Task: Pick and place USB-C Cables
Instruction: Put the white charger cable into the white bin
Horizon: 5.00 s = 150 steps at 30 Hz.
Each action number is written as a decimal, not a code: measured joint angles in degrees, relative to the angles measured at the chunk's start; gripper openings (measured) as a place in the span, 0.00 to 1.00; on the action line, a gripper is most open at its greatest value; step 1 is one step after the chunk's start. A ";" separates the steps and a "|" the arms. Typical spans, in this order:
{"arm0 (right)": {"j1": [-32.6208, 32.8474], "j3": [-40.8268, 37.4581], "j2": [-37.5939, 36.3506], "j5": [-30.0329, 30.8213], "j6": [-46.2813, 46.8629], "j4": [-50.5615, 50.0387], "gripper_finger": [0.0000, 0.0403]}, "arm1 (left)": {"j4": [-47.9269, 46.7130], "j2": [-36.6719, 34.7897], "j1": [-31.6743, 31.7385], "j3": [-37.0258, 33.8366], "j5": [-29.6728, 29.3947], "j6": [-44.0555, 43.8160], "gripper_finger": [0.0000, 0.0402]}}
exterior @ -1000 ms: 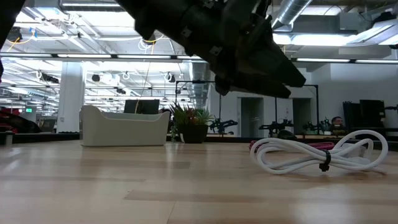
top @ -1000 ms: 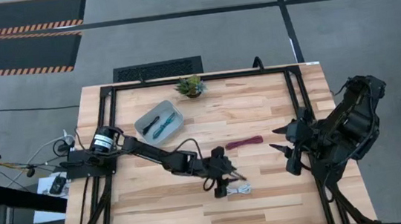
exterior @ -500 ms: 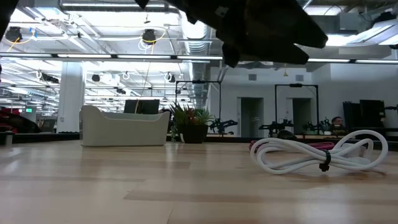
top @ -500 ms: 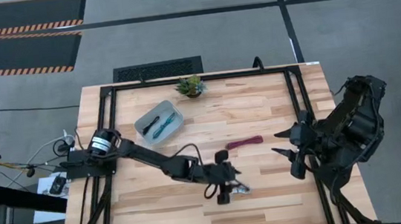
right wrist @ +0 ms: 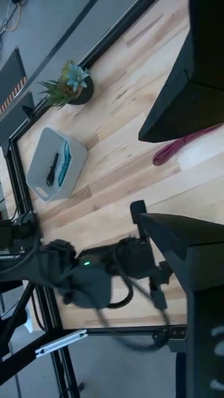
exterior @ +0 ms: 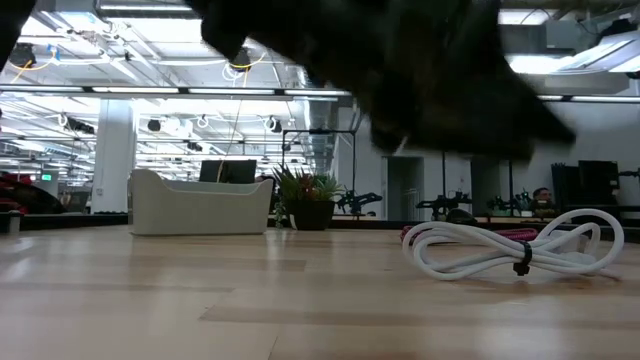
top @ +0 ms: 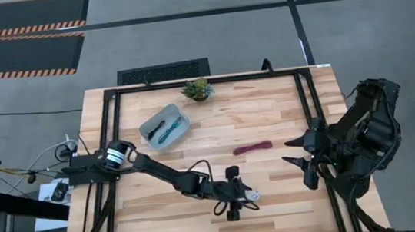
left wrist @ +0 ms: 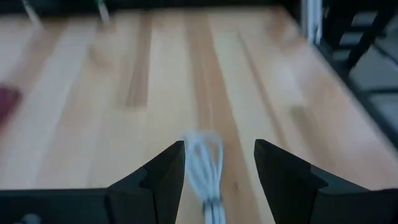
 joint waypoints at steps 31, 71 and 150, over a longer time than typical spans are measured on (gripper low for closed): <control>-0.07 0.00 0.01 -0.02 -0.06 1.81 0.55 | 2.25 6.43 3.43 0.17 12.76 -8.32 0.00; -0.07 -0.02 4.40 -0.36 -2.19 2.74 0.55 | -10.51 2.71 3.63 0.00 15.42 3.49 0.34; -51.27 -44.80 16.76 -41.23 -41.16 126.81 0.64 | 39.96 -75.69 7.30 -70.21 -8.29 6.26 0.00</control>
